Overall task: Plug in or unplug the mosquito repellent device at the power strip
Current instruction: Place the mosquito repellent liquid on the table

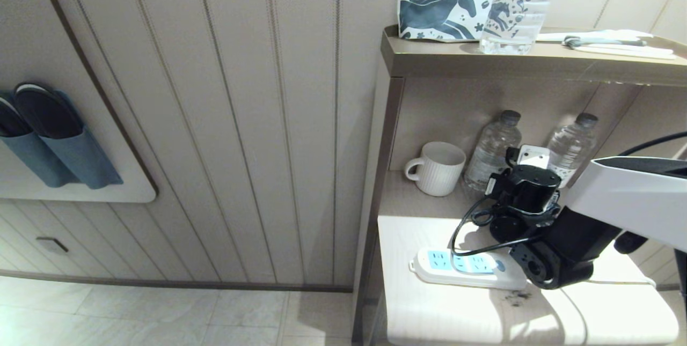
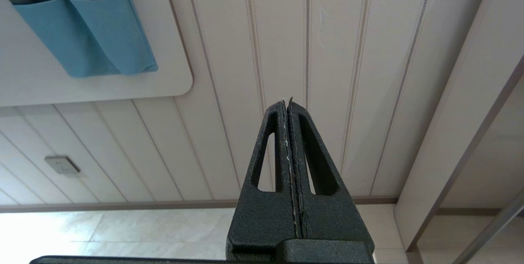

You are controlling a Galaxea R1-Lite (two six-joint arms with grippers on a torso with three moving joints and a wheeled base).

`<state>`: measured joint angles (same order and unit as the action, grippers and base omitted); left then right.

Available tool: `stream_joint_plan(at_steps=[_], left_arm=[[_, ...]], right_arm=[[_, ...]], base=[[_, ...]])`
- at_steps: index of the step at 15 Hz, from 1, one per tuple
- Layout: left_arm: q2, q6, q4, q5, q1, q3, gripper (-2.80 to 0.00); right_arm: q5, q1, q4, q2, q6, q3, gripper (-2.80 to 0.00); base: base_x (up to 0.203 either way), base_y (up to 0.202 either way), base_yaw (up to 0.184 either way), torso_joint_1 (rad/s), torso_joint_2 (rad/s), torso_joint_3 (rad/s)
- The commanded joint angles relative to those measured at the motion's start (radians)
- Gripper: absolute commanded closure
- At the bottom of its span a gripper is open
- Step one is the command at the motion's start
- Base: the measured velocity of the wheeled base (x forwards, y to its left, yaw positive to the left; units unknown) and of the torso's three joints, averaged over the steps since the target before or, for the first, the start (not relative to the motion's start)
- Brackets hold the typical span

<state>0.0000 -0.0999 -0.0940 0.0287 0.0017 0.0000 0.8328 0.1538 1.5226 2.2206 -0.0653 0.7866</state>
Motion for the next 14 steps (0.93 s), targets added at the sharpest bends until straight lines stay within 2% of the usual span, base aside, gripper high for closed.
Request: stream_joint_plan(at_steps=[1, 14], left_arm=[[0.0, 0.0, -0.001, 0.0, 0.0, 0.0, 0.0], [0.0, 0.0, -0.001, 0.0, 0.0, 0.0, 0.0]], right_arm=[[0.005, 0.001, 0.047, -0.001, -0.001, 0.0, 0.0], [0.005, 0.004, 0.047, 0.004, -0.001, -0.012, 0.0]], base=[[0.0, 0.0, 0.0, 0.0, 0.0, 0.0], [0.0, 0.0, 0.0, 0.0, 0.0, 0.0]])
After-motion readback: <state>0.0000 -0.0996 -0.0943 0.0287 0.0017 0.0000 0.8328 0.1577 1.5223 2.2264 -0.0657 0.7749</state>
